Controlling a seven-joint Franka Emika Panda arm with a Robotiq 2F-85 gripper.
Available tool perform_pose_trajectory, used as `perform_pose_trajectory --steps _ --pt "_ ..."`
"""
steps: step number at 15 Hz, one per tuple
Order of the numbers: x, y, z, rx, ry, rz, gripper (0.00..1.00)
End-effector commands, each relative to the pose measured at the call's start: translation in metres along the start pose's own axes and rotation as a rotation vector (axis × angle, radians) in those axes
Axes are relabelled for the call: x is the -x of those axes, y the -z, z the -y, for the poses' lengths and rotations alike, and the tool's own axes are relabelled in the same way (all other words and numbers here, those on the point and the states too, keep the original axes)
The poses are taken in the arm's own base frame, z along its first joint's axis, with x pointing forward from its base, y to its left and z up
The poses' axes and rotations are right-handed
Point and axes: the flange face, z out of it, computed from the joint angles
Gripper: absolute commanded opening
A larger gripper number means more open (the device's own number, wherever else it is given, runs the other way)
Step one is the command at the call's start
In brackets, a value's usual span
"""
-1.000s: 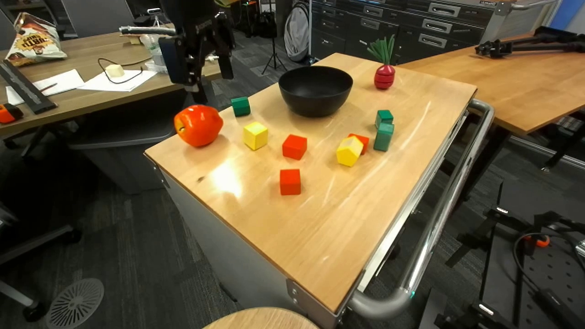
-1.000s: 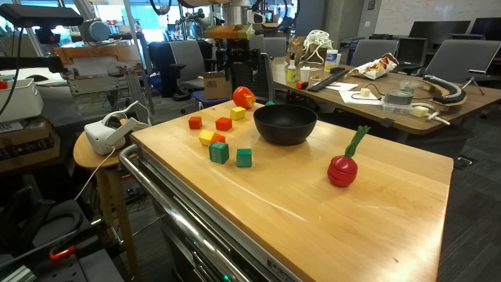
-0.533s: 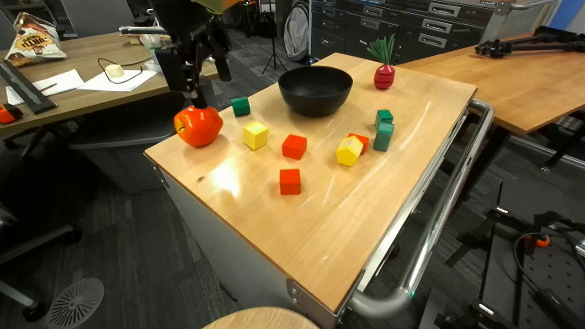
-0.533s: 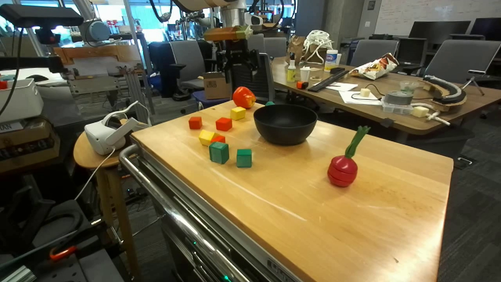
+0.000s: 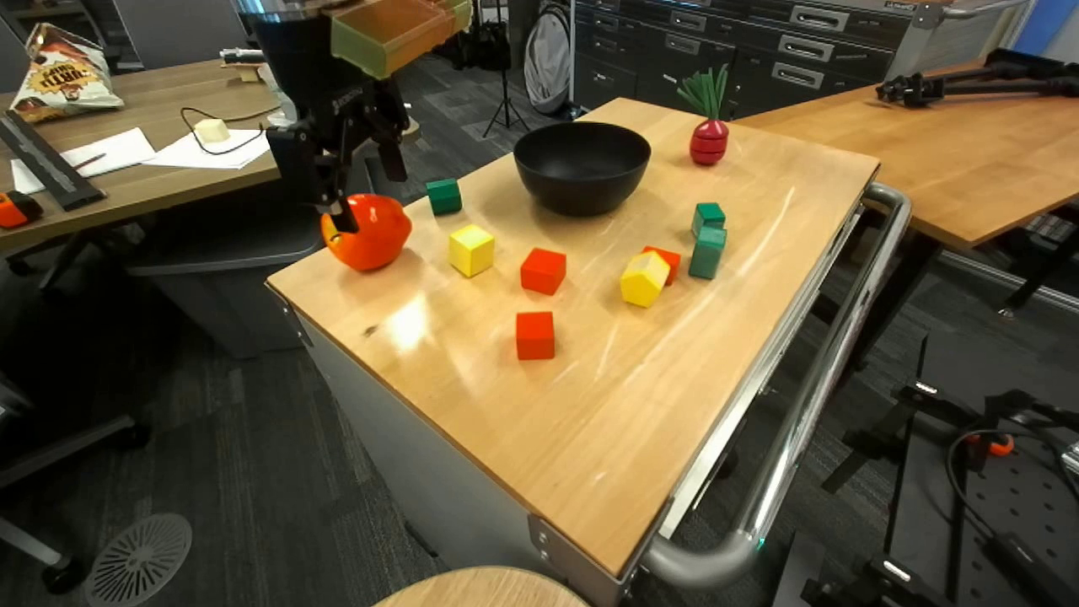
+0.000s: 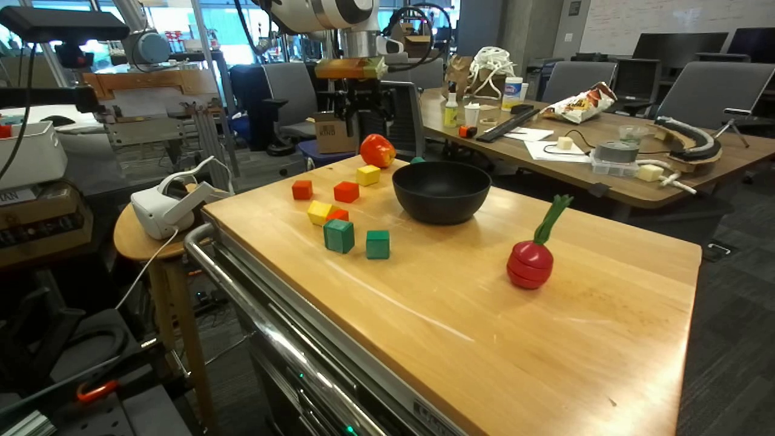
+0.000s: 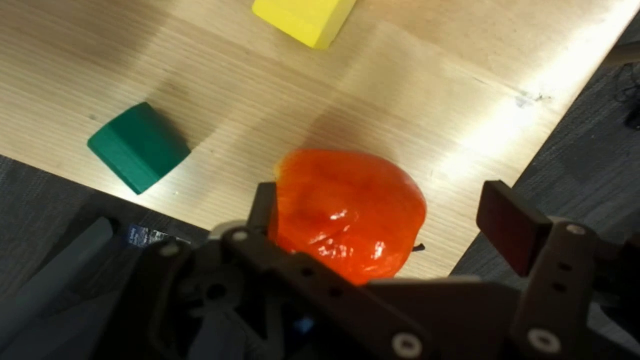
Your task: Remove the objects from the black bowl and put them on the table then move the apple to the right
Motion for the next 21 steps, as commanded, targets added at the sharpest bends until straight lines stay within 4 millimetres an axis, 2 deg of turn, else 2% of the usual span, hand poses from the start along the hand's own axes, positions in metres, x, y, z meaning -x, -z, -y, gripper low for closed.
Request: perform_pose_trajectory --steps 1,9,11,13,14,16,21 --pt "-0.017 0.0 0.003 -0.006 -0.027 -0.061 1.0" --pt "-0.029 -0.029 0.007 0.019 -0.03 -0.038 1.0" --pt "-0.03 -0.036 0.007 0.028 -0.033 -0.029 0.92" --pt "-0.032 -0.033 0.006 0.034 -0.034 -0.032 0.78" --pt "-0.032 -0.033 0.006 0.038 -0.035 -0.032 0.77" --pt "-0.031 -0.032 0.003 0.036 -0.034 -0.034 0.65" --pt "-0.028 -0.014 -0.008 -0.01 -0.047 -0.109 0.65"
